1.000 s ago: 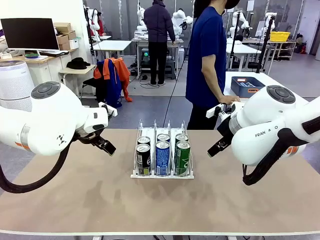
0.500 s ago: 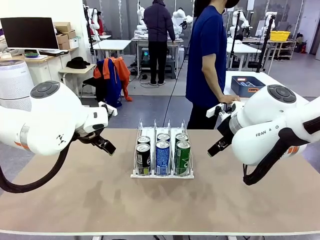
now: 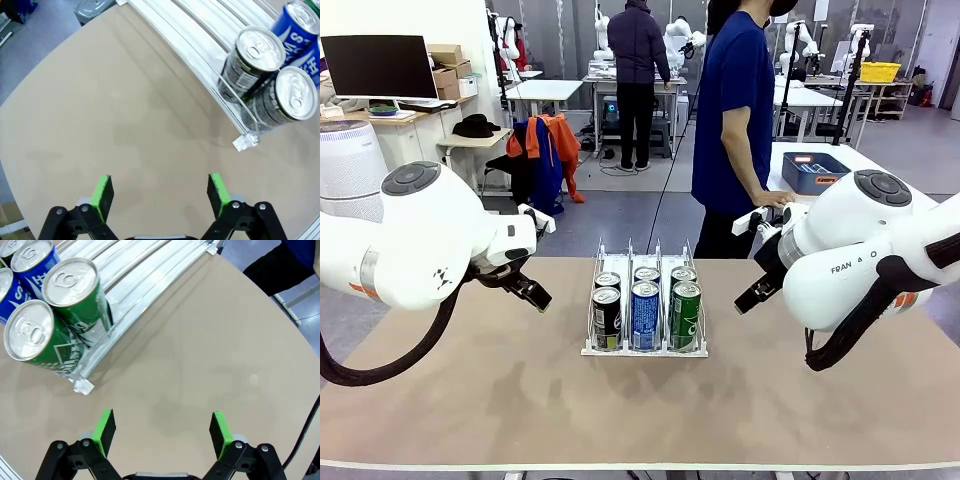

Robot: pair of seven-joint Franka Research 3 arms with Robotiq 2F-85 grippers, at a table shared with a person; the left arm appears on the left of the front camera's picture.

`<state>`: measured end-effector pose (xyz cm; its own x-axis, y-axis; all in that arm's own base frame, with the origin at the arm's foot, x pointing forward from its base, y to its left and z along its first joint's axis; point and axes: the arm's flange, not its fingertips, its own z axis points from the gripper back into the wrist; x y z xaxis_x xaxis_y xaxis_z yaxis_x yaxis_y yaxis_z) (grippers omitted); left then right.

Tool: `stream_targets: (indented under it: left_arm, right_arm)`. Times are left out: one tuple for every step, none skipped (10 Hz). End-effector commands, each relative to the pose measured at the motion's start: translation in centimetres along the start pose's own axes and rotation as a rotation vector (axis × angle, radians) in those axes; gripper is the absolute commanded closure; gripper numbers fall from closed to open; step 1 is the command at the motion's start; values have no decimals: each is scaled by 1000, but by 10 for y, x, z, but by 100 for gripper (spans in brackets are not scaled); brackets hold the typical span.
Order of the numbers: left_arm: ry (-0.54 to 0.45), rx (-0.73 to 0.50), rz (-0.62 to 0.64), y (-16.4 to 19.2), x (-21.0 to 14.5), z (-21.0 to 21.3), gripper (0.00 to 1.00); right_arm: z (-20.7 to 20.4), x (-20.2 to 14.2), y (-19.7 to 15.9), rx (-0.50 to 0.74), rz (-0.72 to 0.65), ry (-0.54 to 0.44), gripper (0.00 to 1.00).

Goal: Fill the beverage cans into the dispenser.
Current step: Pick up the Sprite handed by the human.

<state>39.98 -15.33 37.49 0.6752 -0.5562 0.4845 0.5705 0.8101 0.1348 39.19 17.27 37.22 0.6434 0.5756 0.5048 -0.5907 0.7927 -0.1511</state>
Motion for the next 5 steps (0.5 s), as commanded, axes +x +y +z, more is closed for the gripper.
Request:
stream_targets:
  left_arm:
    - [9, -132, -32, 8, 5, 29, 0]
    - [-19, -221, -58, 15, 11, 31, 0]
    - [7, -302, -125, 33, 3, 53, 0]
    - [-1, -374, -189, 50, 3, 67, 0]
    - [-41, -410, -239, 61, 9, 80, 0]
  right_arm:
    - [28, 2, -7, 152, -29, 40, 0]
    - [43, 12, -32, 195, -44, 72, 0]
    - [54, 12, -32, 252, -78, 68, 0]
    - [64, 15, -36, 273, -63, 61, 0]
    - [75, 29, -51, 286, -18, 64, 0]
